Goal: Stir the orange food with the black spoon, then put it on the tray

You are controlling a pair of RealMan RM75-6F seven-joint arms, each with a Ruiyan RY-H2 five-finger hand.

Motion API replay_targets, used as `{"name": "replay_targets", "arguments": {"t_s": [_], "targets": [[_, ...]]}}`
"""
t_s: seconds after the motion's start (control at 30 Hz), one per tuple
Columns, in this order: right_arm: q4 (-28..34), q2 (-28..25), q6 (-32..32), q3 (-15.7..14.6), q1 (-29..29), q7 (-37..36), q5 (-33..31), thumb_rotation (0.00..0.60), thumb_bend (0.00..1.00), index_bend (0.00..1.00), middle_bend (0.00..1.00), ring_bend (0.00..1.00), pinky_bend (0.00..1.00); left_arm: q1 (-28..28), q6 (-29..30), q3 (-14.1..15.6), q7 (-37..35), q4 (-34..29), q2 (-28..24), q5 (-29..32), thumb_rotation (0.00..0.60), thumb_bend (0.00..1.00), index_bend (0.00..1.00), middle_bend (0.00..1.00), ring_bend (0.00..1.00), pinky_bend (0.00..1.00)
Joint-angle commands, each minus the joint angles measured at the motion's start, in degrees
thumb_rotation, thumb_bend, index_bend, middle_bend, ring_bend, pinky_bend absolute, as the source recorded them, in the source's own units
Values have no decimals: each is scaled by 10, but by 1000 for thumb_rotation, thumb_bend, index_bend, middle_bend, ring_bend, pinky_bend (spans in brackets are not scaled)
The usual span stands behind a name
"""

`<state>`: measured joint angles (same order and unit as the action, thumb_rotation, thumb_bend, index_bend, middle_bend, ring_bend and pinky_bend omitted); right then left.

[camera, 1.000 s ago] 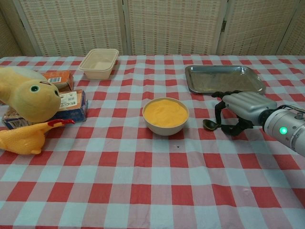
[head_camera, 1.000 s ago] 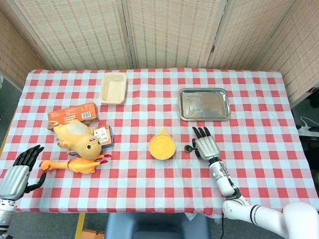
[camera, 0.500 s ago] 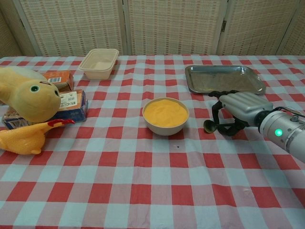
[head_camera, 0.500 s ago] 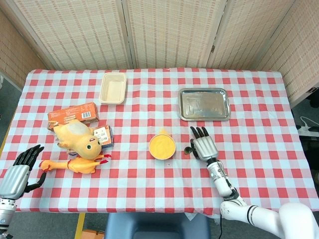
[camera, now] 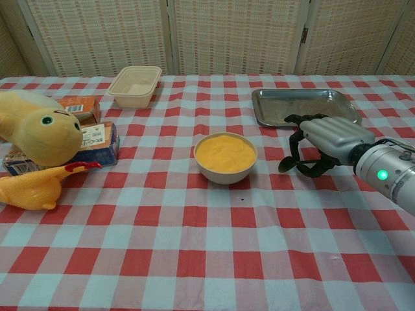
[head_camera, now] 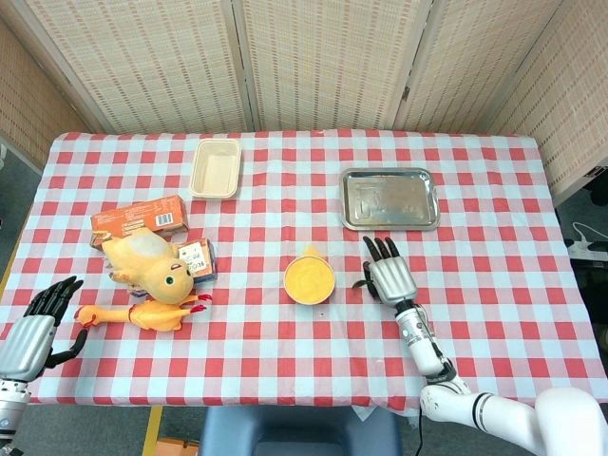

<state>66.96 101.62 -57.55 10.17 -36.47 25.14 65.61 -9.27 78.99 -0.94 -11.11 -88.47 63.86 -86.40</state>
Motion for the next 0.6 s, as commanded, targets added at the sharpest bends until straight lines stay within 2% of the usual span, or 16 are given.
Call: {"name": "replay_targets", "arguments": {"t_s": [0.03, 0.37, 0.6], "targets": [[13, -6, -8, 4, 0, 6, 2, 600, 365, 638, 19, 0, 0, 0, 1, 0, -1, -1, -1, -1, 600, 446, 0, 0, 0, 85], [68, -8, -31, 37, -21, 40, -5, 600, 365, 641, 28, 0, 0, 1, 3, 0, -15, -1, -5, -2, 600, 446, 0, 0, 0, 85], [40, 45, -35, 61, -68, 80, -5, 600, 365, 631, 36, 0, 0, 0, 2, 4, -24, -1, -8, -10, 600, 445, 0, 0, 0, 86]]}}
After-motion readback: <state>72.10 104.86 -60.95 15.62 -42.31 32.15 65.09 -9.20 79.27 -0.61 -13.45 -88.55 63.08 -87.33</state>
